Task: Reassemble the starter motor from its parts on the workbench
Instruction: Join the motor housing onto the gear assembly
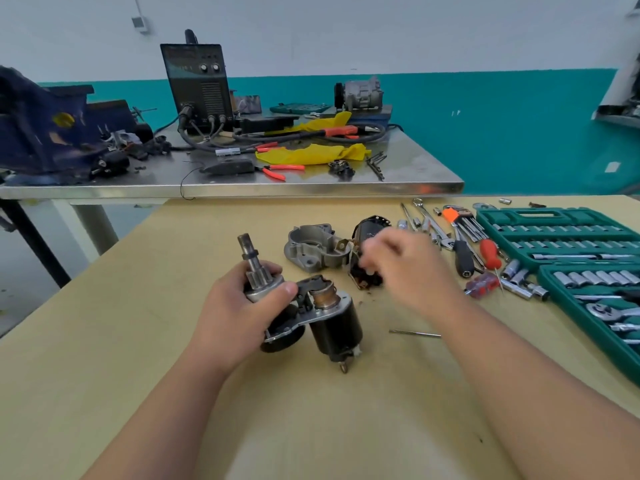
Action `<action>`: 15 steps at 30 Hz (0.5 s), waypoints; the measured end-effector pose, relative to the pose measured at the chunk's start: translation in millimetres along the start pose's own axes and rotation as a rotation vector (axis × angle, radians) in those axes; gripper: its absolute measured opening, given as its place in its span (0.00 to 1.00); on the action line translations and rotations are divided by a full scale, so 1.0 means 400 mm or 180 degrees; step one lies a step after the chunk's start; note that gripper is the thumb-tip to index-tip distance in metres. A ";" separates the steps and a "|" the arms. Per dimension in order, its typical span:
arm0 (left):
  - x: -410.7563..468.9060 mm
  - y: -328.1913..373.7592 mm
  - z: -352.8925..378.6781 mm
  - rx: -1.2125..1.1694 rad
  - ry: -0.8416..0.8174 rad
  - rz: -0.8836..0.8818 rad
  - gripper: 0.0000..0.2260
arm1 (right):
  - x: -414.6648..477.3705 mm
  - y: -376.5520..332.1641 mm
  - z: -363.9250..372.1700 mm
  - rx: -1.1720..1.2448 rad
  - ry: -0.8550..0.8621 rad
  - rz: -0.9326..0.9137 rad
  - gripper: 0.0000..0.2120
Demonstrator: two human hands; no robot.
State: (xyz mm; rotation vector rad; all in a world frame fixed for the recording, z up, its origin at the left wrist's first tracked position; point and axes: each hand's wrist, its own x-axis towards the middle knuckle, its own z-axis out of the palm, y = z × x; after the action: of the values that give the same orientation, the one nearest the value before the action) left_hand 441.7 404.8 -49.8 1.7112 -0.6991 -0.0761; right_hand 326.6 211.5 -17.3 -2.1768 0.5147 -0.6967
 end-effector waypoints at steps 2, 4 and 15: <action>0.009 -0.004 -0.015 0.0029 0.0175 0.0055 0.09 | 0.054 0.049 -0.040 0.0426 0.0765 0.0580 0.14; 0.014 -0.007 -0.022 0.0053 0.0248 0.0102 0.07 | 0.106 0.080 -0.053 0.0617 0.0901 0.1174 0.15; 0.016 0.002 -0.029 0.0264 0.0131 0.0199 0.10 | 0.228 0.021 0.037 -0.1254 -0.0503 0.1788 0.39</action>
State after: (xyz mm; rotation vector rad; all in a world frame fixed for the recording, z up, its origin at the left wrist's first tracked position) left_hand 451.6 411.7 -43.9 1.7636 -0.7333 0.0320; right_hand 404.8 163.2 -3.5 -2.2509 1.1953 -0.1197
